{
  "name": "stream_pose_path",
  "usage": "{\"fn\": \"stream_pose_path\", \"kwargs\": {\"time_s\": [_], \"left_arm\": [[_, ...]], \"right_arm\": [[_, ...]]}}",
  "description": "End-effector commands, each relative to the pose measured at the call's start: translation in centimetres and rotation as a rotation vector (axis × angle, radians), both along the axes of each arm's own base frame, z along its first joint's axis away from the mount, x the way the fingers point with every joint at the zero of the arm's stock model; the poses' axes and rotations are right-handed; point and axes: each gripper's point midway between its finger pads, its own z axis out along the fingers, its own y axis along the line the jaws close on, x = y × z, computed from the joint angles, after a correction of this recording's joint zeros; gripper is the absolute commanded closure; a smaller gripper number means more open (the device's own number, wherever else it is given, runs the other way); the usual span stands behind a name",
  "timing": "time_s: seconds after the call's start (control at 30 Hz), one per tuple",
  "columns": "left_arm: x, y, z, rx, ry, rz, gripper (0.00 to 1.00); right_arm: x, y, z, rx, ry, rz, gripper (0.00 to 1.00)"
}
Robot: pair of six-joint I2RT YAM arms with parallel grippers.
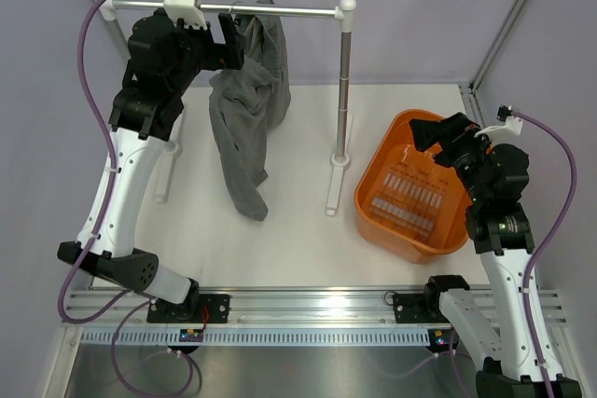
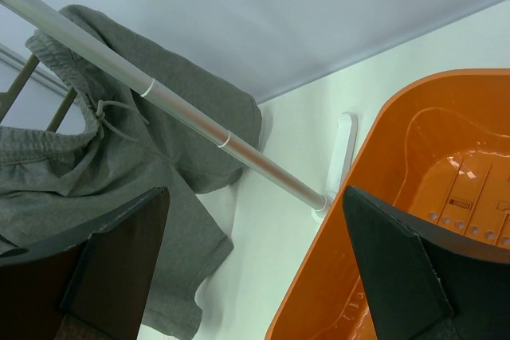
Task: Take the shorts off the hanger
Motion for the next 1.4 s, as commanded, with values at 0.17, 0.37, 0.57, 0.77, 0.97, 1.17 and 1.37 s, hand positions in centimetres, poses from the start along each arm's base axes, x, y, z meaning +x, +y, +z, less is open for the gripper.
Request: {"fn": "stream_pose_path", "kwargs": {"time_s": [0.17,0.37,0.57,0.77,0.97,1.17,1.37], "left_arm": [[0.8,-2.4,4.3,0.056,-0.121,-0.114,0.06],[2.3,-3.8,1.8,0.091,-0.068,-0.124,0.11],[4.0,-5.0,-0.3,0.14,-0.057,-0.112,0.12],[5.5,-4.9,-1.3,0.172,-0.049,-0.029,0.18],[5.8,-4.3,-1.6,0.182,-0.045,0.015,0.3],[5.6,-3.6,-1.2,0.205,-0.044,0.038,0.45],[5.4,-3.7,-1.5,0.236,-0.016,0.022,0.5]], "right_arm": [[0.4,0.7,2.1,-0.044,-0.033,0.053,0.0],[0.7,0.8,2.3,-0.054,-0.036,0.065,0.01],[0.8,1.0,2.3,-0.066,-0.039,0.076,0.01],[1.0,1.0,2.4,-0.078,-0.039,0.079,0.0],[1.2,1.1,2.2,-0.079,-0.035,0.086,0.01],[1.6,1.2,1.9,-0.08,-0.025,0.094,0.01],[1.8,1.4,1.7,-0.074,-0.021,0.105,0.0]]}}
